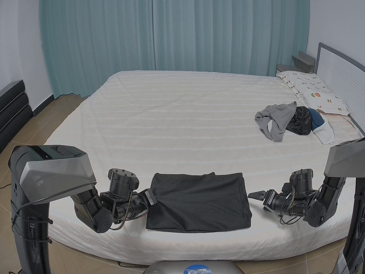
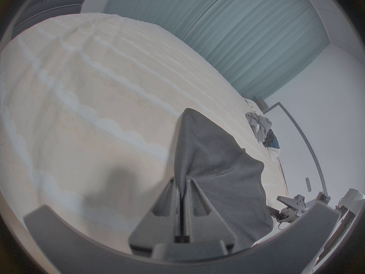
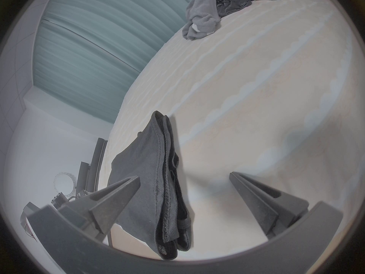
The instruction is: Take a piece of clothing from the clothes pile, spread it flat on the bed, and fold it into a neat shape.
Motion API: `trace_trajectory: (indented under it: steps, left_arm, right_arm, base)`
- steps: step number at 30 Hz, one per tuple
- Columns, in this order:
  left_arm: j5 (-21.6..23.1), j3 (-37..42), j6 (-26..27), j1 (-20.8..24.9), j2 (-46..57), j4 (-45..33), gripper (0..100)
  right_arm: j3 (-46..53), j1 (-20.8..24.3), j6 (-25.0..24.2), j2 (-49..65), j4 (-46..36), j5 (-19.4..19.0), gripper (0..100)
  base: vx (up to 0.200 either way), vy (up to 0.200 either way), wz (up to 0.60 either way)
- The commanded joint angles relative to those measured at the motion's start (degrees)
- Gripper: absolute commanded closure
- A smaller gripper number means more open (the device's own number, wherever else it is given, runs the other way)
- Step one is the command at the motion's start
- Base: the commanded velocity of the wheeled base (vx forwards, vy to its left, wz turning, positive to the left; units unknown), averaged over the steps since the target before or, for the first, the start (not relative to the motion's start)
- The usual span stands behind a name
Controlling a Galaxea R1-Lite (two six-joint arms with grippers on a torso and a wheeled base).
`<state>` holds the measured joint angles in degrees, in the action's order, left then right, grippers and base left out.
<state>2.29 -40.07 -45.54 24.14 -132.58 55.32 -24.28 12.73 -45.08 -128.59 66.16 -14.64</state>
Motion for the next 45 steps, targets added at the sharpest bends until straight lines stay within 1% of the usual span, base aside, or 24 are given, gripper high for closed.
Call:
trace_trajectory:
  steps: [1,12,14,18,30,39,45]
  left_arm:
    - [0.0,0.2,-0.1,-0.4,0.6,0.1,100]
    - [0.0,0.9,-0.2,-1.5,0.7,0.0,100]
    - [0.0,0.9,-0.2,-1.5,0.7,0.0,100]
    - [-0.1,1.0,-1.1,-1.6,0.8,0.0,100]
    - [0.0,2.0,-1.4,-1.4,1.2,-0.1,100]
    - [0.0,3.1,-3.2,-0.6,1.2,-0.1,100]
    - [0.0,3.2,-3.3,-0.6,1.2,-0.1,100]
  right_arm:
    - [0.0,0.1,0.0,-0.1,0.0,0.0,0]
    - [-0.1,0.0,-0.4,0.1,0.0,0.0,0]
    - [-0.1,0.0,-0.4,0.1,0.0,0.0,0]
    - [0.0,0.0,-1.9,0.2,2.1,0.1,0]
    - [0.4,0.0,-2.2,0.0,3.0,0.1,0]
    - [0.5,0.0,-2.1,-0.1,3.0,0.1,0]
    - [0.4,0.0,-2.1,-0.1,3.0,0.1,0]
  base:
    - [0.0,0.2,0.0]
    - [0.0,0.2,0.0]
    - [0.0,0.2,0.0]
    - [0.0,0.2,0.0]
    - [0.0,0.2,0.0]
    - [0.0,0.0,0.0]
    - [0.0,0.0,0.0]
